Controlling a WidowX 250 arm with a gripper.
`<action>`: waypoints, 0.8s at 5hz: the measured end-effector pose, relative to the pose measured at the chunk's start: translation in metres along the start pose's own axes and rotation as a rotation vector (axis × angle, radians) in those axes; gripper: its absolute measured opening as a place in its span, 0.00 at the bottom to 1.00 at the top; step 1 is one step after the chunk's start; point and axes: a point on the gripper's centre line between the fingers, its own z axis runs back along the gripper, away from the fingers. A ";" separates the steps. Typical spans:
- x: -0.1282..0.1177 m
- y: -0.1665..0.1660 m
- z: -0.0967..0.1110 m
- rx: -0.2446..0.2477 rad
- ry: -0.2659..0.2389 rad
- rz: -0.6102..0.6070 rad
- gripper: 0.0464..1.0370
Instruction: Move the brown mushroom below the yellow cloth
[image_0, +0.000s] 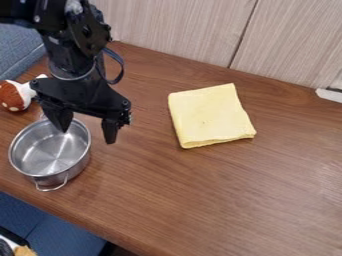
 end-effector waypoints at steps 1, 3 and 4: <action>-0.003 0.000 -0.002 -0.003 0.015 0.002 0.96; 0.032 0.027 0.009 0.002 0.011 0.125 0.96; 0.055 0.052 0.009 -0.003 0.008 0.235 0.96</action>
